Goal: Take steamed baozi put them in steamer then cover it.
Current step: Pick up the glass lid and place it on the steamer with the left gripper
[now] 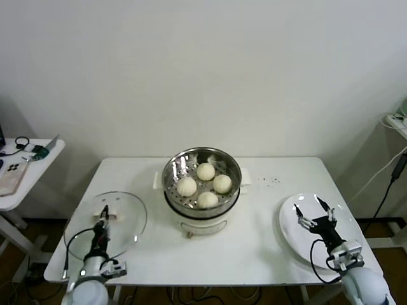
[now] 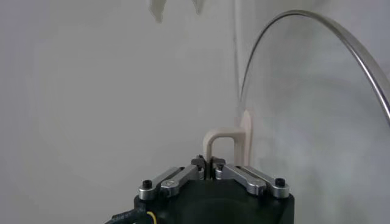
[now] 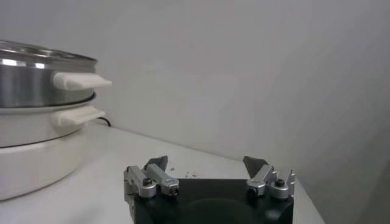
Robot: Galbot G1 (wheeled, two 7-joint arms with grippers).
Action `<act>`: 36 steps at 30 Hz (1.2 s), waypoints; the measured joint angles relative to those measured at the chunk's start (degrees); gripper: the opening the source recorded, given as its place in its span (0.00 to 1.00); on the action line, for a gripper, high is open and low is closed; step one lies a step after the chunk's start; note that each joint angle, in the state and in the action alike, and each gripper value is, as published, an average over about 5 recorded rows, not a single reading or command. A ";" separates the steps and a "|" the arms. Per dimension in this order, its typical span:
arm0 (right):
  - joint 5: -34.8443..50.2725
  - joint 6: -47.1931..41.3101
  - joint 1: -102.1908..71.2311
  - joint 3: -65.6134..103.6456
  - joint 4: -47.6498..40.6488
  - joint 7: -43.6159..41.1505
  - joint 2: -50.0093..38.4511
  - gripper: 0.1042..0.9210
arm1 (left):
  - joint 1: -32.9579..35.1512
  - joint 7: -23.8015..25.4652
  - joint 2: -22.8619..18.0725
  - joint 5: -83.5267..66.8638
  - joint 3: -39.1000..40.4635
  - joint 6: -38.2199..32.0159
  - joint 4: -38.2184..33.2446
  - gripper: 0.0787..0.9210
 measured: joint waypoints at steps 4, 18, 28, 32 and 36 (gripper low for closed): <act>-0.01 0.01 0.74 -0.37 -0.60 0.16 -0.59 0.88 | 1.50 -0.27 1.23 -0.95 0.34 2.74 -3.65 0.07; -0.74 -0.03 4.19 -2.46 -2.33 0.90 -1.12 0.88 | 3.59 -0.25 7.99 -7.96 2.32 12.22 -19.19 0.07; -1.75 0.11 5.81 -3.56 -3.54 1.32 -0.07 0.88 | -3.09 3.01 12.78 -10.47 10.70 19.35 -23.71 0.07; -2.28 0.41 5.97 -3.54 -4.04 1.32 0.43 0.88 | -7.97 5.90 12.61 -9.17 16.54 22.03 -23.29 0.07; -2.73 0.71 5.85 -3.23 -4.43 1.29 0.64 0.88 | -13.40 9.22 11.19 -7.36 22.49 24.24 -21.76 0.07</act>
